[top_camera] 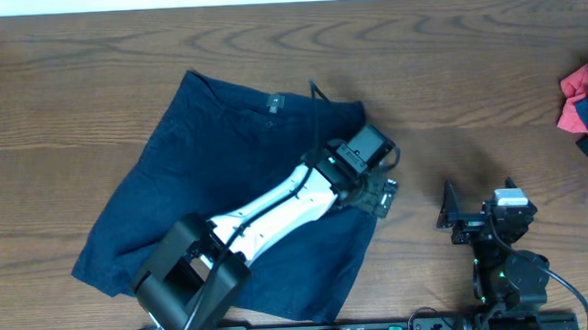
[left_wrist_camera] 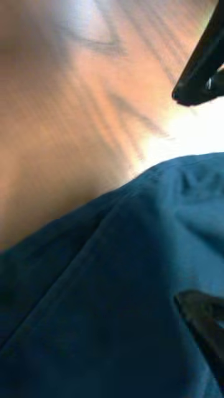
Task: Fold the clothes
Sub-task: 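Drag the navy shorts with the left gripper toward the table center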
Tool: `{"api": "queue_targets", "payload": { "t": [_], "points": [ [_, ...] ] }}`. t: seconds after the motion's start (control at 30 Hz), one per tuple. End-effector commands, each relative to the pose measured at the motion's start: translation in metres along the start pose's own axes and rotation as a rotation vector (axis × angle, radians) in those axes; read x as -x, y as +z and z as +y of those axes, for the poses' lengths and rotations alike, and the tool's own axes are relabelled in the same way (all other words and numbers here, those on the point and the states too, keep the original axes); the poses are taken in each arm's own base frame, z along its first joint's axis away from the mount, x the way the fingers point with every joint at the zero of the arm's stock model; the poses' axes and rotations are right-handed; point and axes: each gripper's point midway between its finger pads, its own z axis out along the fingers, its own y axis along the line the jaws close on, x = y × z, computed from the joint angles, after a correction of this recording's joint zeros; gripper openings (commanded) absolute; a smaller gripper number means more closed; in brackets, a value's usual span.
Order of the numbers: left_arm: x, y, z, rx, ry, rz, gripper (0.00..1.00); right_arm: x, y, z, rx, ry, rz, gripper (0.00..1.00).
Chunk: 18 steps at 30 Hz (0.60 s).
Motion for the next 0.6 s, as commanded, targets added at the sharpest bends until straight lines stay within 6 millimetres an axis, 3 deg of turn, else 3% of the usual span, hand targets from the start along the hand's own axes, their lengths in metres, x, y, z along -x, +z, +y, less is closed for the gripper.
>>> {"api": "queue_targets", "payload": {
  "t": [0.0,0.17,0.3,0.37,0.4,0.57],
  "points": [
    [0.026,-0.019,0.016,0.015,-0.076,-0.078,0.98,-0.002,0.000,0.000,-0.002,0.013,0.000,0.99],
    [0.045,-0.040,0.042,0.027,-0.136,-0.143,0.98,-0.002,0.000,0.000,-0.002,0.013,0.001,0.99],
    [0.064,-0.071,0.067,0.033,-0.218,-0.228,1.00,-0.002,0.000,0.000,-0.006,0.012,0.001,0.99],
    [0.070,-0.085,0.078,0.038,-0.241,-0.264,0.78,-0.001,0.000,-0.002,-0.016,0.014,-0.002,0.99],
    [0.073,-0.093,0.085,0.042,-0.254,-0.283,0.74,0.001,0.000,0.001,0.003,0.014,-0.010,0.99],
    [0.081,-0.133,0.120,0.077,-0.305,-0.364,0.77,0.009,-0.004,0.032,0.184,-0.033,-0.018,0.99]
  ]
}}
